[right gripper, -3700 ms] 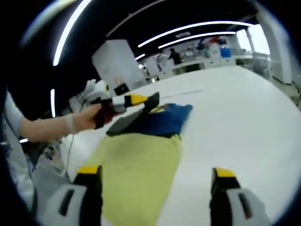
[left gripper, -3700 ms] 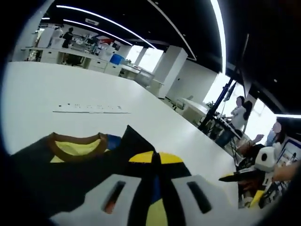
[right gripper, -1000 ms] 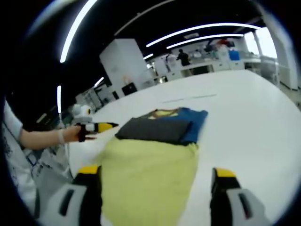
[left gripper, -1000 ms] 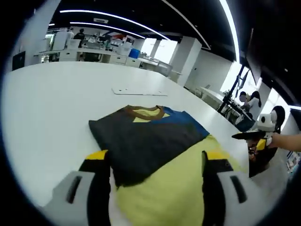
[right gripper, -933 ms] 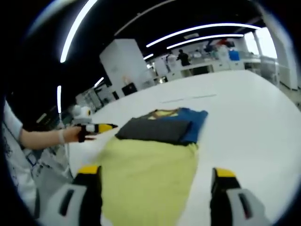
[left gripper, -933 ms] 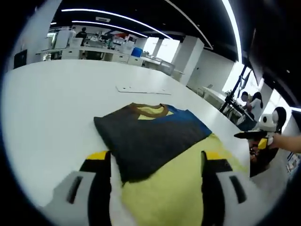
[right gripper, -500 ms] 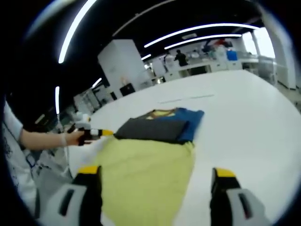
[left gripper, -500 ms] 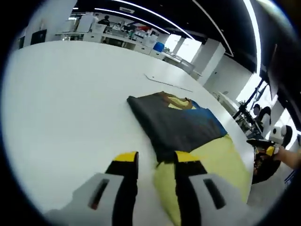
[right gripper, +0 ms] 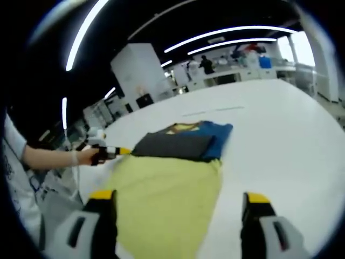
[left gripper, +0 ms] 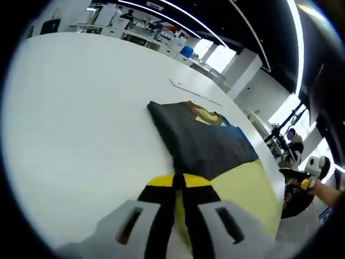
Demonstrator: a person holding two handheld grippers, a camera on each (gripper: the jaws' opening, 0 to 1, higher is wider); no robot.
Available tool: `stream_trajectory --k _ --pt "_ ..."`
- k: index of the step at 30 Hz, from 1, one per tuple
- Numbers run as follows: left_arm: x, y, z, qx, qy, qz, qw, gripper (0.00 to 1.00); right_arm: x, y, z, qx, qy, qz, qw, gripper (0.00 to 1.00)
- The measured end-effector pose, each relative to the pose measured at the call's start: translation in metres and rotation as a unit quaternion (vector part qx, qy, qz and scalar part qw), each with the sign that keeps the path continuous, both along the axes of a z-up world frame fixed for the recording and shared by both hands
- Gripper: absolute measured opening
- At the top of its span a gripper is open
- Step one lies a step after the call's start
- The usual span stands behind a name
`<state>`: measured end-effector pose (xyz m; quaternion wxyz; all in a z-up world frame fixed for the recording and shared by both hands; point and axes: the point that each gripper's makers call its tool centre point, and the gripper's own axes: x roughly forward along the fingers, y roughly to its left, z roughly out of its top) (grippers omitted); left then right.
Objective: Fold the garment on the visible template until the final outline fits inside the template.
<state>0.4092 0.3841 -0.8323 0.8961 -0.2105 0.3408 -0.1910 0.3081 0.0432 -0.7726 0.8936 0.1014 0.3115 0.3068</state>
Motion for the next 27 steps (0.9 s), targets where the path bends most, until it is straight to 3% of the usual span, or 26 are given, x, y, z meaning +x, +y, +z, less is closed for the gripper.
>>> stream_trajectory --k 3,5,12,21,27 --pt "0.004 0.011 -0.001 0.017 -0.005 0.014 0.9998 0.0 -0.001 0.001 -0.001 0.001 0.001 -0.001 1.0 0.97" --pt "0.004 0.011 -0.003 -0.002 0.005 0.015 0.9999 0.0 -0.001 0.002 -0.002 0.001 0.001 0.0 1.0 0.97" --pt "0.0 0.003 -0.002 0.007 0.0 0.013 0.9999 0.0 -0.002 0.005 -0.004 0.003 0.003 0.002 1.0 0.97" --pt "0.003 0.013 -0.003 0.039 -0.01 0.015 0.9991 0.0 0.001 -0.002 -0.003 0.007 0.0 -0.005 1.0 0.97" --pt "0.0 0.012 0.0 0.043 -0.016 0.008 0.9989 0.0 -0.002 0.001 -0.003 0.009 0.0 -0.002 1.0 0.97"
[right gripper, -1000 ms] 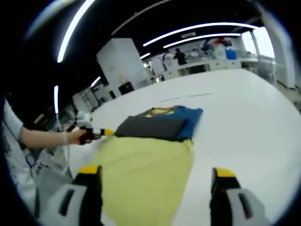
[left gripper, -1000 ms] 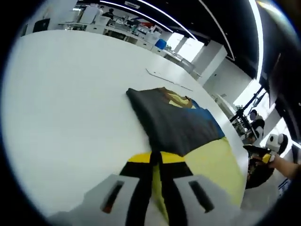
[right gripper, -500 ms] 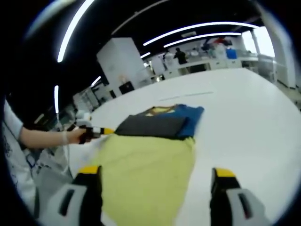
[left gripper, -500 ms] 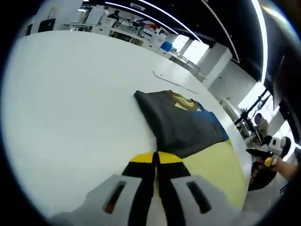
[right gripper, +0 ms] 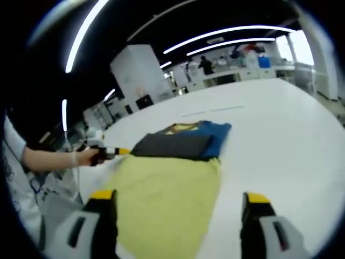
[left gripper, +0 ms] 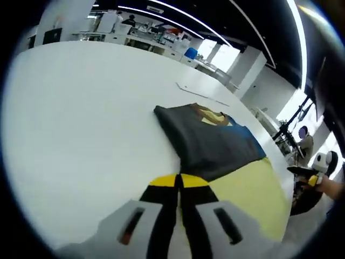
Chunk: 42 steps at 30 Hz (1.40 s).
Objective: Fold the garment on the visible template until the final outline fits inside the template.
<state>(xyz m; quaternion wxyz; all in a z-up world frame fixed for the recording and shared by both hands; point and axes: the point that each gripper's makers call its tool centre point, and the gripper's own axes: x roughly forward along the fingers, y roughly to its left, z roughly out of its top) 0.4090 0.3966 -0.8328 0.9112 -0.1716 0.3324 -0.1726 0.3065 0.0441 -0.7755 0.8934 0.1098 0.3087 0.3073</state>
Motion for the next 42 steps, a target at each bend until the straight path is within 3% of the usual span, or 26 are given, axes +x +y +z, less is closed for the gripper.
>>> stream_trajectory --k 4,6,8,16,18,23,34,42 --pt "-0.001 0.003 0.003 0.0 -0.008 -0.006 1.0 0.01 0.0 0.002 0.001 0.0 -0.001 0.003 1.0 0.97" --pt "-0.004 0.006 0.006 -0.003 -0.015 -0.012 0.9998 0.09 0.001 0.003 0.001 -0.001 -0.001 0.005 1.0 0.97" --pt "-0.009 0.0 0.013 -0.017 -0.022 -0.025 0.9993 0.24 0.001 0.003 0.0 -0.001 -0.002 0.006 1.0 0.97" --pt "-0.028 -0.018 0.03 -0.01 -0.058 -0.084 0.9947 0.87 0.001 0.006 0.003 -0.005 -0.004 0.014 0.9999 0.97" --pt "-0.039 -0.024 0.036 -0.006 -0.064 -0.109 0.9919 0.99 0.001 0.006 0.004 -0.005 -0.006 0.016 0.9998 0.97" --pt "-0.062 -0.028 0.043 0.004 -0.07 -0.141 0.9875 0.99 0.001 0.005 0.008 -0.007 -0.009 0.018 0.9998 0.97" --pt "-0.1 -0.033 0.062 0.005 -0.088 -0.15 0.9847 0.96 -0.006 0.002 0.009 -0.016 -0.014 0.022 0.9995 0.96" --pt "-0.122 -0.029 0.048 0.011 -0.068 -0.168 0.9835 0.89 -0.019 -0.003 0.002 -0.027 -0.004 0.025 0.9993 0.96"
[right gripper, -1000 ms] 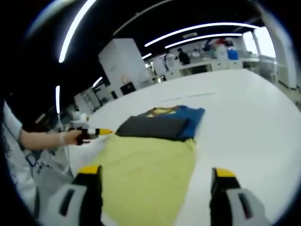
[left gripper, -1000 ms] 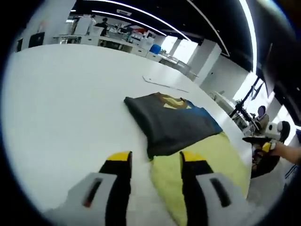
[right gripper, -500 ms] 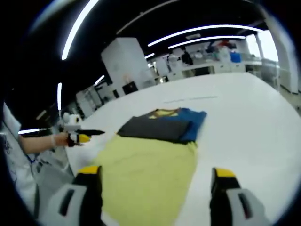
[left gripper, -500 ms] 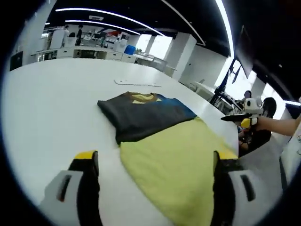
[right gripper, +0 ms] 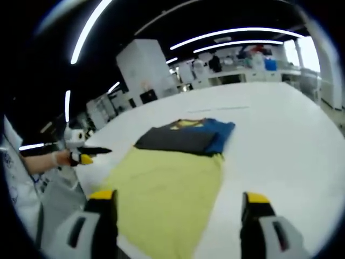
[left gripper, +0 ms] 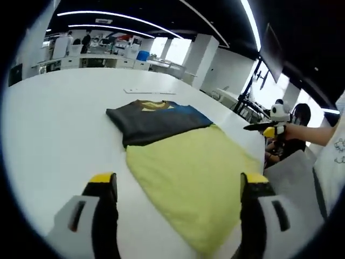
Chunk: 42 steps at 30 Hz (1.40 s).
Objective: Fold the garment on the visible template until the final outline fits inside the template.
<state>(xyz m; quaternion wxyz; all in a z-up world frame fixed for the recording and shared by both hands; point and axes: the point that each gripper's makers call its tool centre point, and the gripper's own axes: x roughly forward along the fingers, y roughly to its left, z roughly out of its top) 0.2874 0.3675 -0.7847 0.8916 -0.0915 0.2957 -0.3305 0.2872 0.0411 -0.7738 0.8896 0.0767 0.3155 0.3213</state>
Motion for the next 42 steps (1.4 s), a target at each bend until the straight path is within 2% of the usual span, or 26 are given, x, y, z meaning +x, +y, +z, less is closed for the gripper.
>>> stream_trajectory --k 3,10,15,20,24,34,42 --pt "-0.01 -0.003 -0.001 0.003 0.005 -0.001 1.0 0.85 -0.006 -0.002 -0.004 -0.012 0.003 0.005 0.9999 0.95" --pt "-0.038 0.001 -0.014 0.008 0.038 -0.02 0.999 0.74 -0.023 -0.006 -0.019 -0.048 0.014 0.025 0.9984 0.86" --pt "-0.06 0.003 -0.019 -0.001 0.063 -0.022 0.9977 0.62 -0.037 -0.015 -0.036 -0.064 0.032 0.026 0.9971 0.79" --pt "-0.074 0.01 -0.032 0.006 0.083 -0.025 0.9963 0.53 -0.05 -0.018 -0.045 -0.068 0.045 0.027 0.9963 0.73" --pt "-0.087 0.006 -0.036 0.008 0.093 -0.023 0.9953 0.46 -0.058 -0.02 -0.049 -0.071 0.052 0.029 0.9957 0.67" --pt "-0.101 0.002 -0.044 0.0 0.112 -0.011 0.9937 0.32 -0.072 -0.025 -0.055 -0.086 0.066 0.039 0.9934 0.55" --pt "-0.107 0.008 -0.05 -0.008 0.127 -0.002 0.9919 0.21 -0.082 -0.023 -0.062 -0.078 0.087 0.039 0.9924 0.33"
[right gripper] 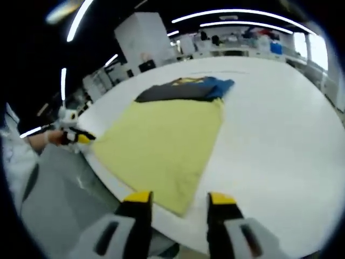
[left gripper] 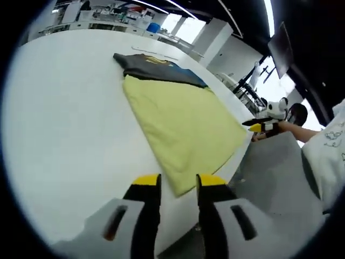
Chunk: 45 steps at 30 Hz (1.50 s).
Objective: Fold the garment on the visible template until the final outline fits inside the template.
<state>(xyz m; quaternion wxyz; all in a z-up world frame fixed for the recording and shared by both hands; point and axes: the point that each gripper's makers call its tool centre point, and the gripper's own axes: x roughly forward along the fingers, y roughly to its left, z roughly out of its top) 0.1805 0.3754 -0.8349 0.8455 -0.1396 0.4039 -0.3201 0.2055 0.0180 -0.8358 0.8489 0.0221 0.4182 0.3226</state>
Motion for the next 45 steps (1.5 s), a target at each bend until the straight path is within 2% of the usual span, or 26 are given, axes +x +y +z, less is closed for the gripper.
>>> stream_trajectory --k 8,14,21,25,26,28,35,38,45 --pt "-0.002 -0.007 0.002 -0.008 0.005 0.011 0.9999 0.14 -0.002 0.001 -0.005 0.002 0.012 -0.005 0.9999 0.21" --pt "-0.002 -0.003 -0.005 -0.003 0.011 0.003 0.9999 0.07 -0.003 -0.001 -0.008 0.0 0.023 -0.003 0.9997 0.14" --pt "-0.003 0.001 -0.011 -0.008 0.025 0.013 0.9996 0.01 -0.003 0.0 -0.011 0.002 0.031 -0.01 0.9995 0.04" --pt "-0.002 0.002 -0.012 -0.015 0.033 0.019 0.9992 0.0 -0.004 0.002 -0.012 0.005 0.045 -0.015 0.9989 0.0" --pt "-0.004 -0.002 -0.009 -0.013 0.033 0.016 0.9993 0.0 -0.005 0.003 -0.011 0.011 0.055 -0.024 0.9982 0.0" --pt "-0.006 -0.003 -0.007 -0.005 0.027 0.011 0.9996 0.0 -0.004 0.002 -0.006 0.015 0.05 -0.025 0.9983 0.0" --pt "-0.005 0.001 0.009 -0.045 0.023 0.017 0.9986 0.0 -0.005 0.0 0.016 0.045 0.039 -0.03 0.9978 0.0" --pt "-0.006 -0.001 0.012 -0.049 0.021 0.016 0.9985 0.0 -0.008 -0.003 0.018 0.048 0.043 -0.029 0.9975 0.0" --pt "-0.014 0.002 0.042 -0.075 0.005 0.012 0.9971 0.0 -0.022 -0.005 0.04 0.077 0.052 -0.04 0.9949 0.0"
